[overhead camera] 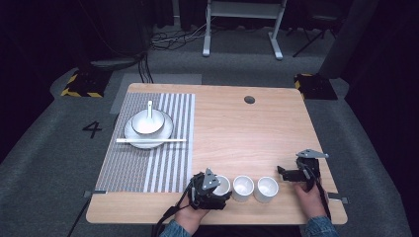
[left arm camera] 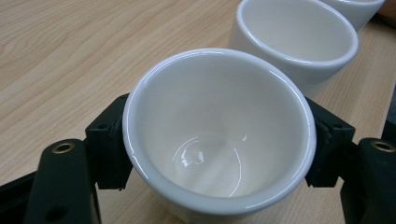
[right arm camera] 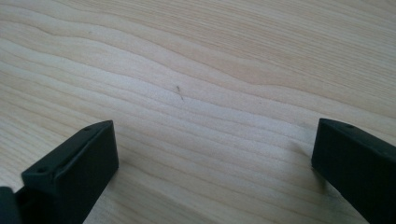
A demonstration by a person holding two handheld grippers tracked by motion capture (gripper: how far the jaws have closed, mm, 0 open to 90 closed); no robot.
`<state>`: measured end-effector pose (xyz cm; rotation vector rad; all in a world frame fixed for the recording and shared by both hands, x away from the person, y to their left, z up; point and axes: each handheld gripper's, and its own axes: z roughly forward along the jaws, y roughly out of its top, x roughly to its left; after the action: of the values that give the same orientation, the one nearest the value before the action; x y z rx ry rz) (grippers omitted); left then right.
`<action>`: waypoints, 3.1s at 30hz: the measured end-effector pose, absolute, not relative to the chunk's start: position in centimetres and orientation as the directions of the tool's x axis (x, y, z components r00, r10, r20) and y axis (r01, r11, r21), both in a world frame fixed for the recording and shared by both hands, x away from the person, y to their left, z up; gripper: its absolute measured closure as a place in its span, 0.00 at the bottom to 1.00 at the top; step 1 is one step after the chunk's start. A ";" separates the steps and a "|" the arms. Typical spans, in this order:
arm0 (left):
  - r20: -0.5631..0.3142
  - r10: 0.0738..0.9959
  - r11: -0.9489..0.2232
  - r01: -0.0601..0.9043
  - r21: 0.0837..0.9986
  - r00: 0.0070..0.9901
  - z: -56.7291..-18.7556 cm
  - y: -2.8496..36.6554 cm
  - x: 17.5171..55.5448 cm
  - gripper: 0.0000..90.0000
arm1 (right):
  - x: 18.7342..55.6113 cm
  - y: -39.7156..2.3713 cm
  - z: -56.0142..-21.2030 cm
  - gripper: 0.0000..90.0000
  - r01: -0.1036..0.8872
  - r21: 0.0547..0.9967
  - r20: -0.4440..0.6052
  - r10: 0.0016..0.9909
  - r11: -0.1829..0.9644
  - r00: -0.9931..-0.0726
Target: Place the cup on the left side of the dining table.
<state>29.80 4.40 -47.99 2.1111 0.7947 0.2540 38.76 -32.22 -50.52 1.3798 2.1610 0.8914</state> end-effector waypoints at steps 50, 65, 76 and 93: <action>-0.006 0.656 -0.430 0.381 0.819 0.755 -41.4 6.7 29.6 0.30 | 38.8 -32.2 -50.5 0.01 0.636 0.711 -0.012 0.908 0.302 -0.418; 0.019 0.721 -0.394 0.387 0.834 0.693 -39.7 9.7 30.7 0.30 | 38.8 -32.2 -50.5 0.00 0.637 0.710 -0.011 0.909 0.301 -0.417; 0.021 0.763 -0.372 0.412 0.832 0.646 -38.8 12.1 32.3 0.30 | 38.8 -32.2 -50.5 0.01 0.636 0.710 -0.012 0.908 0.302 -0.418; 0.029 0.848 -0.316 0.460 0.830 0.530 -39.3 14.9 34.7 0.30 | 38.8 -32.2 -50.5 0.00 0.636 0.711 -0.012 0.908 0.302 -0.418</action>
<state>34.74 14.91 -39.31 1.9561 1.0642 0.6037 38.76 -32.23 -50.52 1.3772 2.1613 0.8917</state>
